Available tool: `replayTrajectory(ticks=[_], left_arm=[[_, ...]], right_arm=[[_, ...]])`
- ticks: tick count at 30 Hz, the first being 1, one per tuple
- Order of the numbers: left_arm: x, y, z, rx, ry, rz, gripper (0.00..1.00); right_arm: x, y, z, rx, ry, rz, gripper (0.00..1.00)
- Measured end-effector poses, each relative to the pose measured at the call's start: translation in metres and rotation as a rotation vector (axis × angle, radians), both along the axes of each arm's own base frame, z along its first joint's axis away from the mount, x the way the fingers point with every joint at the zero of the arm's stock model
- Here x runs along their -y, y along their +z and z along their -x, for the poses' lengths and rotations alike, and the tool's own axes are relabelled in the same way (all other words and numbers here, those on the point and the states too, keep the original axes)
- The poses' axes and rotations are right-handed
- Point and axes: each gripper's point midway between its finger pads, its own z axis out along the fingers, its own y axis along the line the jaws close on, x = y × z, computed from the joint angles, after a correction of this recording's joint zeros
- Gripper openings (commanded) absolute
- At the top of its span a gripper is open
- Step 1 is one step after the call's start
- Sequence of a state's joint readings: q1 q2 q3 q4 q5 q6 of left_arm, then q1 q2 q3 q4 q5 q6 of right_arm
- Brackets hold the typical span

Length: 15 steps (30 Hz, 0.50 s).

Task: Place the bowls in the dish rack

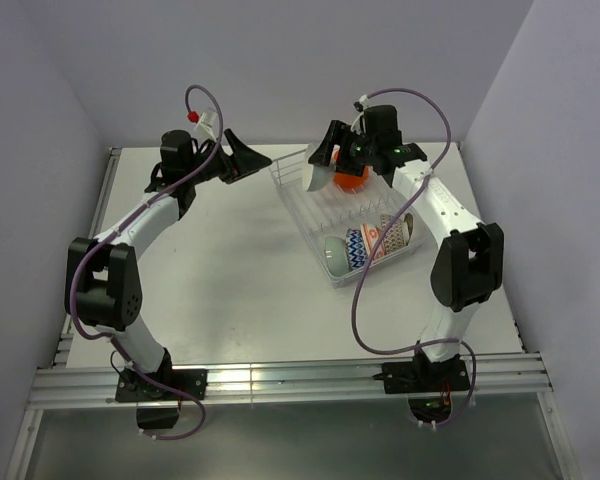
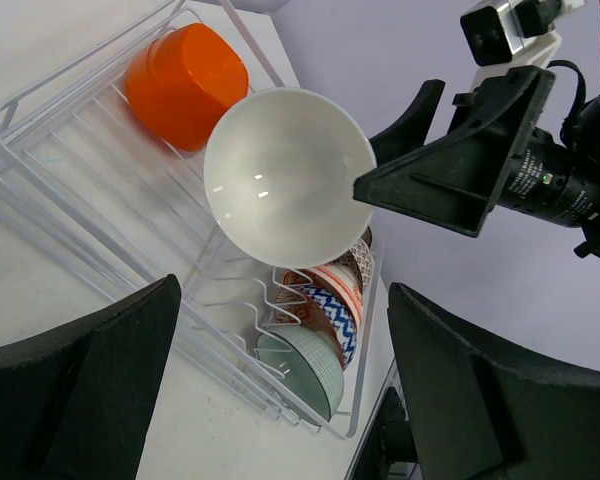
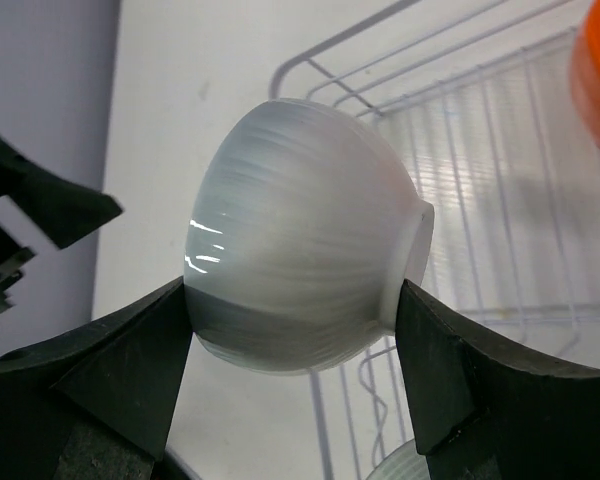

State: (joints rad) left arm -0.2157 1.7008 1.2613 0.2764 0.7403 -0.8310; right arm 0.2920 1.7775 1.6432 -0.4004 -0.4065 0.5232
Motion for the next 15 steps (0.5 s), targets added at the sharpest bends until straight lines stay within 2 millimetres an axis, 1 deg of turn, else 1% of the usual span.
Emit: replayTrajectory(ticks=[3,6,10,15], left_arm=[[-0.001,-0.003,0.000,-0.006,0.003,-0.008,0.96],[-0.001,-0.004,0.000,-0.006,0.003,-0.014,0.99],[-0.003,-0.008,0.000,-0.010,0.007,-0.027,0.99],[-0.007,-0.013,-0.003,-0.018,0.024,-0.047,0.99]], right_arm=[[0.008,-0.017,-0.007,-0.013,-0.020,0.048,0.00],[0.013,-0.034,-0.014,-0.025,-0.031,0.090,0.00],[0.022,-0.054,-0.020,-0.037,-0.047,0.152,0.00],[0.032,-0.072,-0.028,-0.034,-0.064,0.232,0.00]])
